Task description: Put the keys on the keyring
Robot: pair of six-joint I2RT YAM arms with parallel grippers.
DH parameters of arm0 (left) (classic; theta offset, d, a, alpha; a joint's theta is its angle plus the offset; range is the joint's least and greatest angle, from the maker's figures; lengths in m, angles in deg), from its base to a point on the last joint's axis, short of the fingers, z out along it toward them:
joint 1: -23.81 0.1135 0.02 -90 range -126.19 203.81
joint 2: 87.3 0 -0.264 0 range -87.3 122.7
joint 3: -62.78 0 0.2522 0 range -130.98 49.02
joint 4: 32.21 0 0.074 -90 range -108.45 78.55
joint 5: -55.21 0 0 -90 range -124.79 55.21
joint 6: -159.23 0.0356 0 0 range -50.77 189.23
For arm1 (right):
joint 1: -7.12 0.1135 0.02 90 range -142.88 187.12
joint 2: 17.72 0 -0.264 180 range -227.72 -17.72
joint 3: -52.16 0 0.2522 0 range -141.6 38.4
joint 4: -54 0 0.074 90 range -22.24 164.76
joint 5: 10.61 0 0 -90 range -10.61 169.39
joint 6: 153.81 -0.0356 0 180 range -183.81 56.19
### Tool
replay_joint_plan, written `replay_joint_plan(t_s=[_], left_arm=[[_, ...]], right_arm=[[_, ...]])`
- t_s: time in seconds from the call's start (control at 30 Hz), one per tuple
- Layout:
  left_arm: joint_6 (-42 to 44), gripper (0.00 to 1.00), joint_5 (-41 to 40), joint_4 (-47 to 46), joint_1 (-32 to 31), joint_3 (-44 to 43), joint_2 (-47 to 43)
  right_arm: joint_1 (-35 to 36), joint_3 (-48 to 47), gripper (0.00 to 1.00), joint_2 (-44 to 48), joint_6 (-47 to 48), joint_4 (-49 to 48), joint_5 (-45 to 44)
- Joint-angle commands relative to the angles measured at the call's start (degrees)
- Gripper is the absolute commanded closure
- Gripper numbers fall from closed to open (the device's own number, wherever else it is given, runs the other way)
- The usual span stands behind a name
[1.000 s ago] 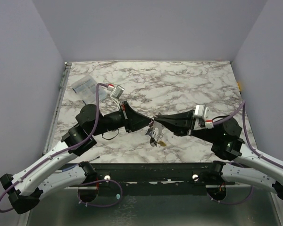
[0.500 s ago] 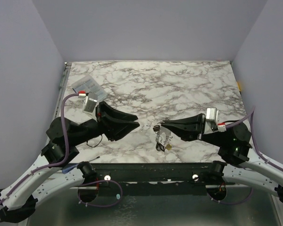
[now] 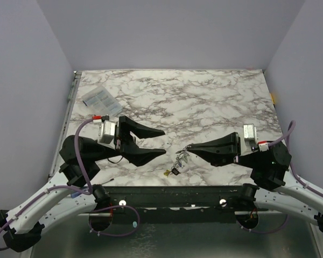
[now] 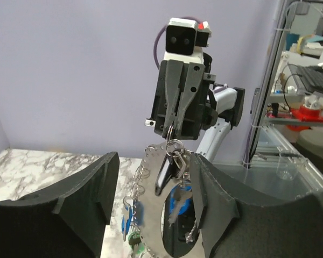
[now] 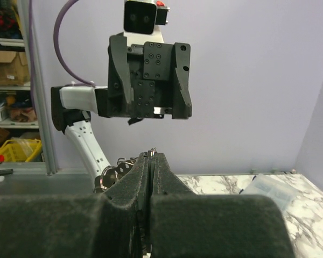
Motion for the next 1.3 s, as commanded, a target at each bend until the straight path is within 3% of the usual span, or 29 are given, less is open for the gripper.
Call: replay_joint_plan(t_s=[0.0,0.1,0.4,0.9,1.1,1.27], left_arm=[[5.0,0.44,6.9,-7.4,-0.1,1.5,2.1],[6.4,0.53,6.3,-8.0,-0.1,2.1,3.2],[7.6,0.6,7.6,-8.0,-0.1,4.9,3.7],[6.1,0.58,5.0,-6.4,-0.1,6.3,0.1],[4.6,0.7,5.8,-6.4,-0.1,6.3,0.5],[3.4,0.71,6.3,-7.4,-0.1,6.6,1.4]], right_arm=[[0.4,-2.2,0.99,-1.6,-2.2,-4.5,3.2],[0.5,-3.2,0.99,-3.8,-3.0,-5.2,4.6],[0.3,-5.9,0.99,-8.8,-3.4,-7.0,7.3],[0.3,-7.5,0.99,-11.9,-4.1,-7.6,8.3],[0.3,-7.7,0.99,-12.7,-5.1,-8.4,9.9],[0.3,-8.0,0.99,-13.1,-5.4,-8.7,10.2]])
